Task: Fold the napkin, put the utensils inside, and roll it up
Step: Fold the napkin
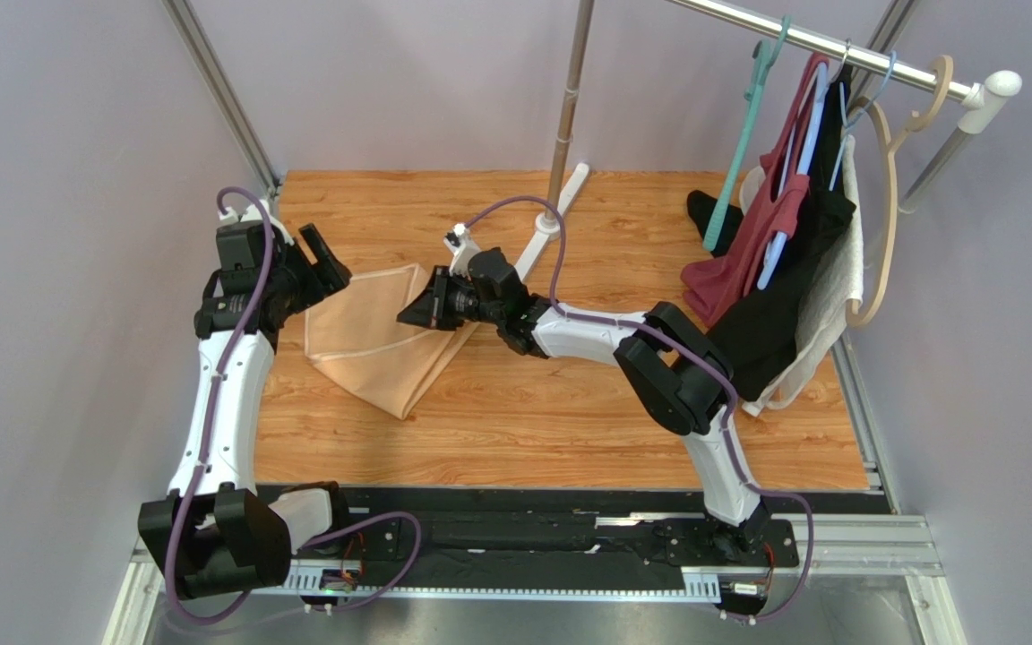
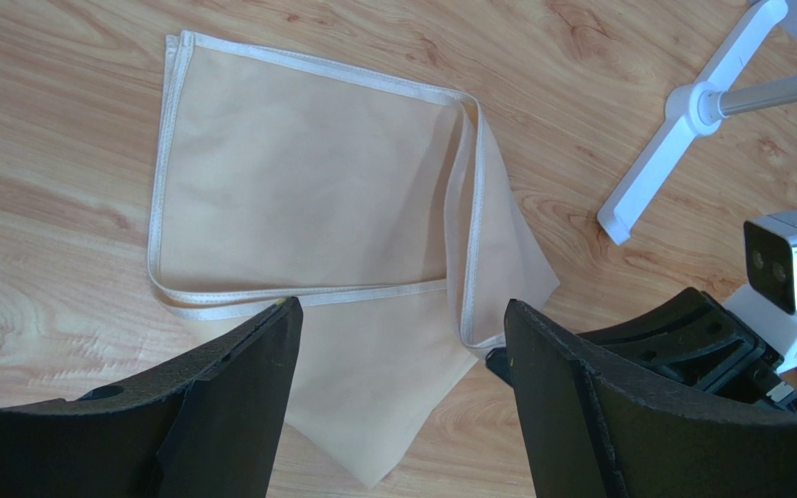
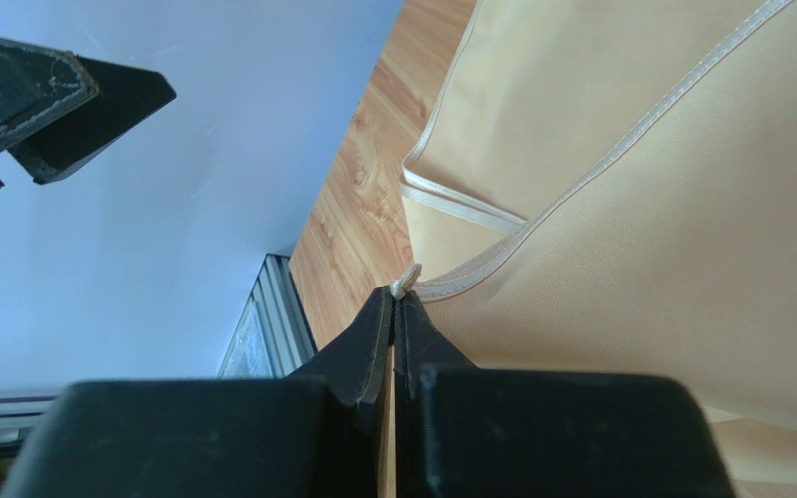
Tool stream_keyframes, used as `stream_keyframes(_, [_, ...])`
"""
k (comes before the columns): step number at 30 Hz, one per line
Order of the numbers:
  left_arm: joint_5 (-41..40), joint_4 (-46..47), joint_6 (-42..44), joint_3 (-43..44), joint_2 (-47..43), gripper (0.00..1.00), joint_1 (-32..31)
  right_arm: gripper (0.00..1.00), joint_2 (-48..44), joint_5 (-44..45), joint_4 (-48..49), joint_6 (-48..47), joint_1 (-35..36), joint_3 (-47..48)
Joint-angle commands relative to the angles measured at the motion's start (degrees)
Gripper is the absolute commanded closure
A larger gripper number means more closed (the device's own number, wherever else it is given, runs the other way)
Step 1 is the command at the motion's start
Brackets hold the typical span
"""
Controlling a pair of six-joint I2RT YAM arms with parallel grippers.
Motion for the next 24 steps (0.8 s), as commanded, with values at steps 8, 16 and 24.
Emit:
stream_keyframes(8, [1.5, 0.8, 0.8, -0.1, -0.5, 0.19, 0.0, 1.00, -1.0, -2.8, 3.4, 0.8, 2.7, 1.8])
stream_keyframes(16, [1.7, 0.8, 0.8, -0.2, -0.3, 0.19, 0.0, 1.00, -0.3, -3.6, 2.5, -0.3, 4.7, 2.1])
stream_keyframes(24, [1.9, 0.9, 0.7, -0.3, -0.3, 0.19, 0.0, 1.00, 1.1, -4.8, 3.0, 0.2, 5.6, 0.4])
